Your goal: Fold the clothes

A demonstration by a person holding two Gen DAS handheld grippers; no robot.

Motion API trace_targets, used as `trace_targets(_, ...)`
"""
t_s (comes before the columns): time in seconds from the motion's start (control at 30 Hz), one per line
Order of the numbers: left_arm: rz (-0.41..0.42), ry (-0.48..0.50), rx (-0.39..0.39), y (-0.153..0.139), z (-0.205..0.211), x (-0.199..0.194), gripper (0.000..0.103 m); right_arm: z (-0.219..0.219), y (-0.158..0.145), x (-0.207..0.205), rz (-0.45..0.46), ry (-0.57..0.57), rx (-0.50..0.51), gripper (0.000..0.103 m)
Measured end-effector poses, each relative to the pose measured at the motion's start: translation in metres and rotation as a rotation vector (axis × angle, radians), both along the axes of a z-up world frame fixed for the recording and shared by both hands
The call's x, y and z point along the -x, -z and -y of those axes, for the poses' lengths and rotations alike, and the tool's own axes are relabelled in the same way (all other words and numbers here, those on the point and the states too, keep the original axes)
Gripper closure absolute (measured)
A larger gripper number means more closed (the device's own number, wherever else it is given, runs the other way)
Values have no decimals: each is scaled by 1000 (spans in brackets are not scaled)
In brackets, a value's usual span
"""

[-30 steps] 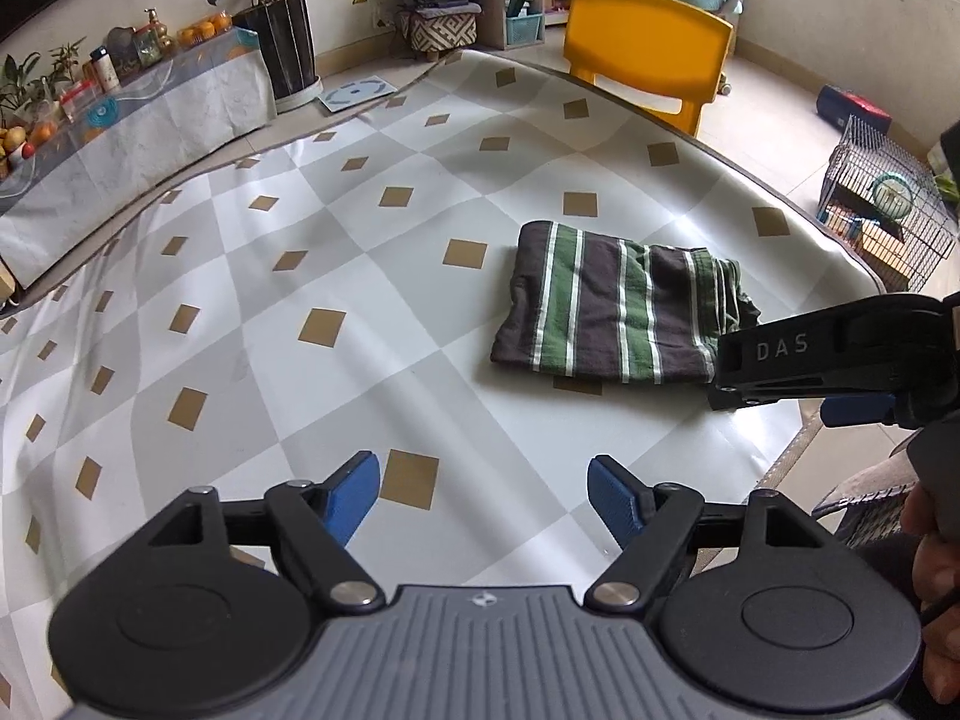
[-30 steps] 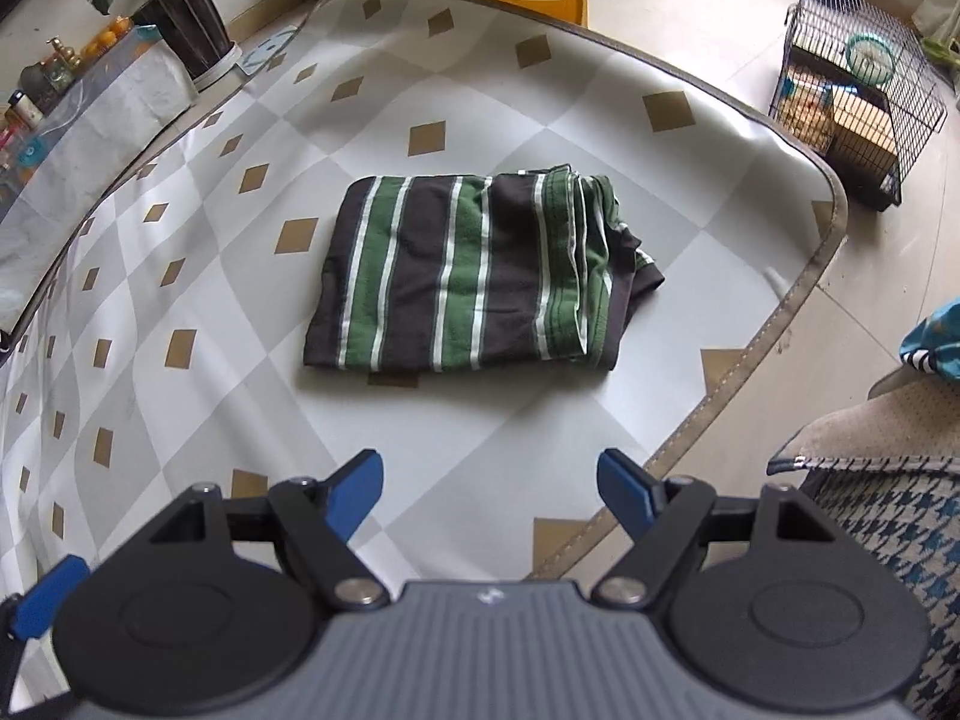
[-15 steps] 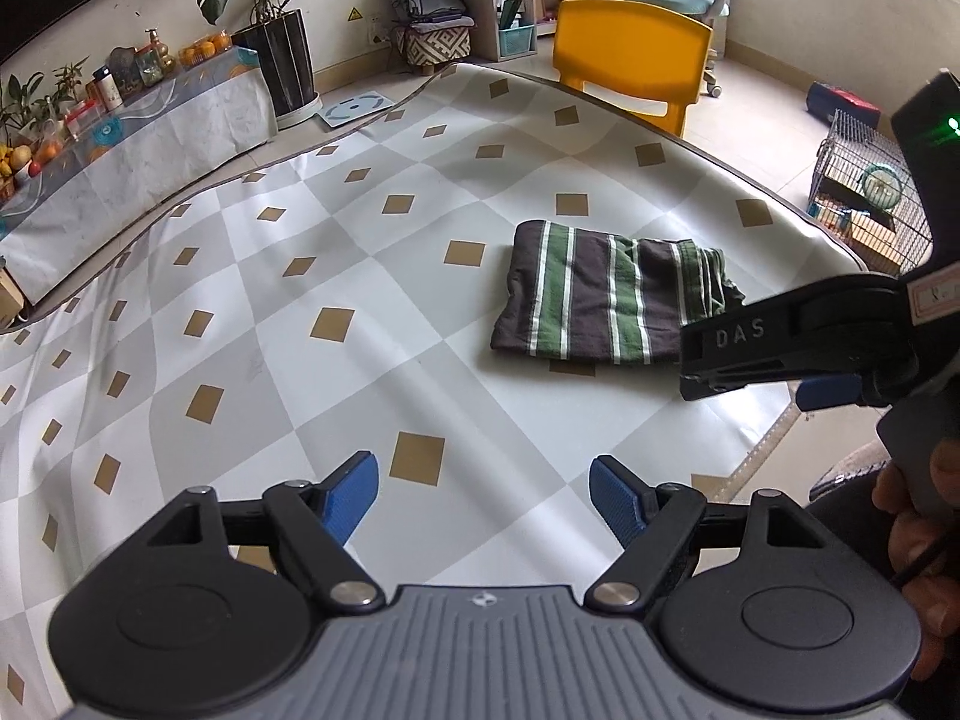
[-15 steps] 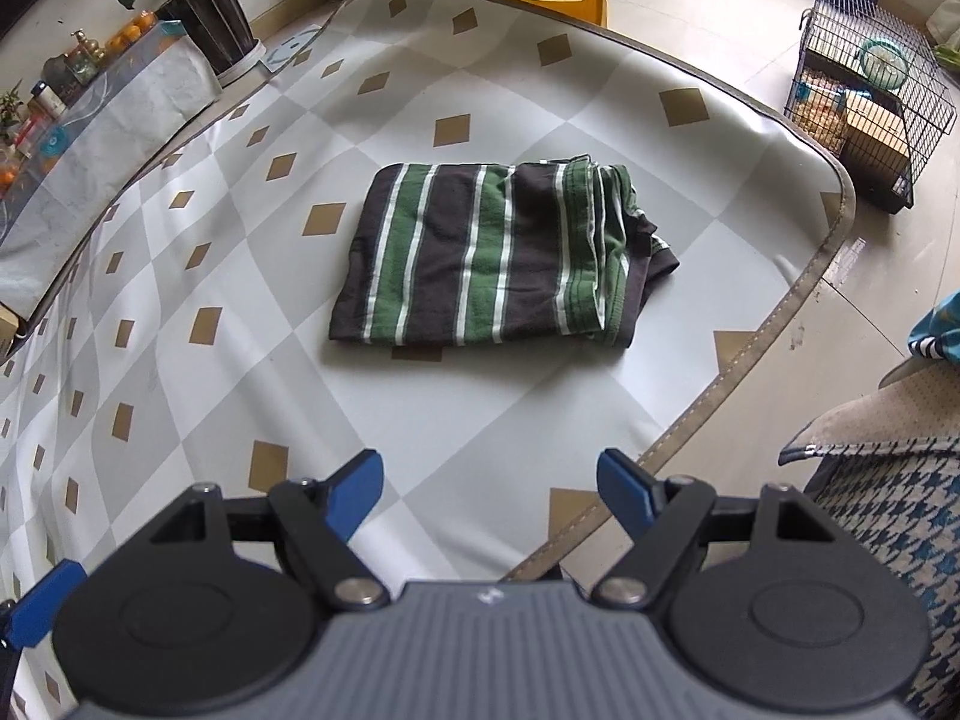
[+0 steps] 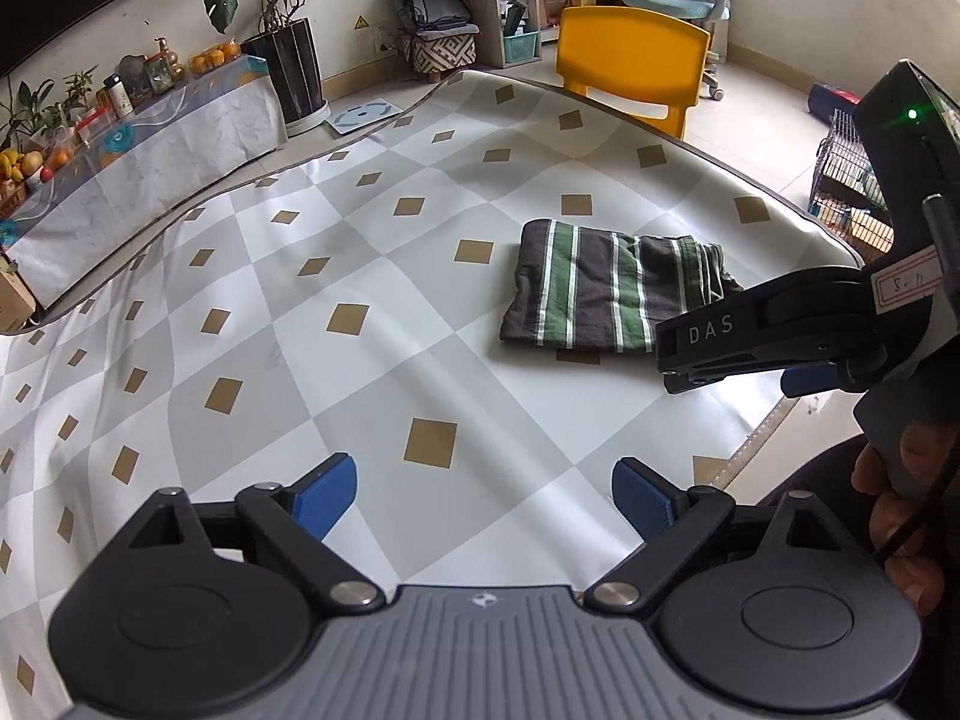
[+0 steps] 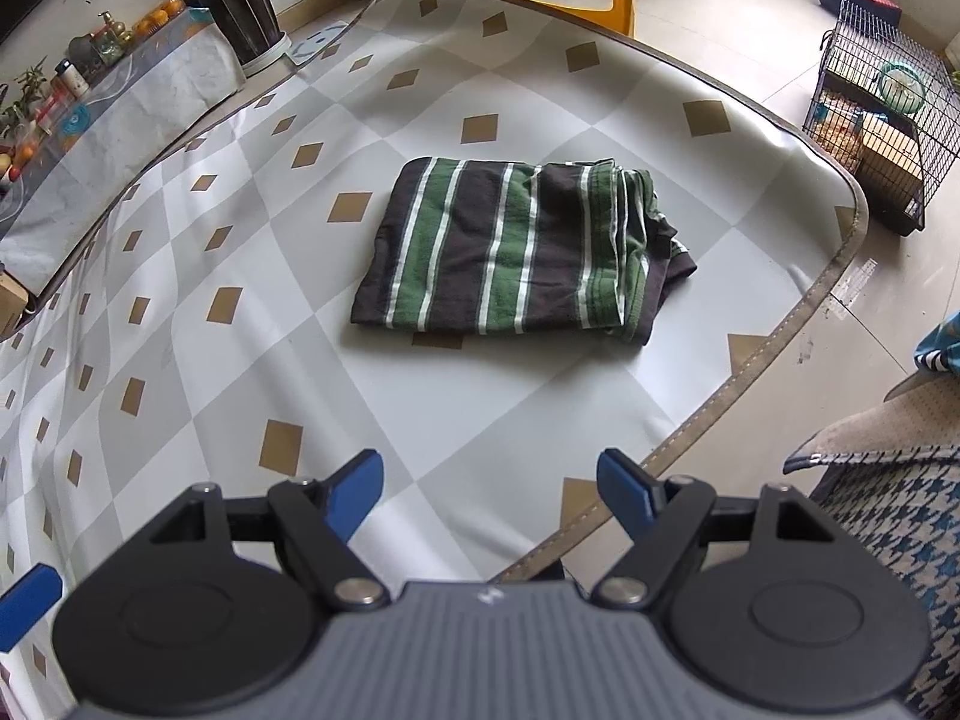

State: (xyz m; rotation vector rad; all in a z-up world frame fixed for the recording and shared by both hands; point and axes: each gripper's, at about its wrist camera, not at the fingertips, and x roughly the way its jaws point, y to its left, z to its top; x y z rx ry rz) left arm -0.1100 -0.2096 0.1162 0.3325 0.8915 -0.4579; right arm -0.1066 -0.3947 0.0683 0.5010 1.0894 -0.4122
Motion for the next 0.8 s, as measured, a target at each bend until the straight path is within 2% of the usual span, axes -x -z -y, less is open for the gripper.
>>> trace_targets(0.8, -18, -32, 6, 0, -22, 16, 8, -18, -1, 1, 6, -69, 26, 26)
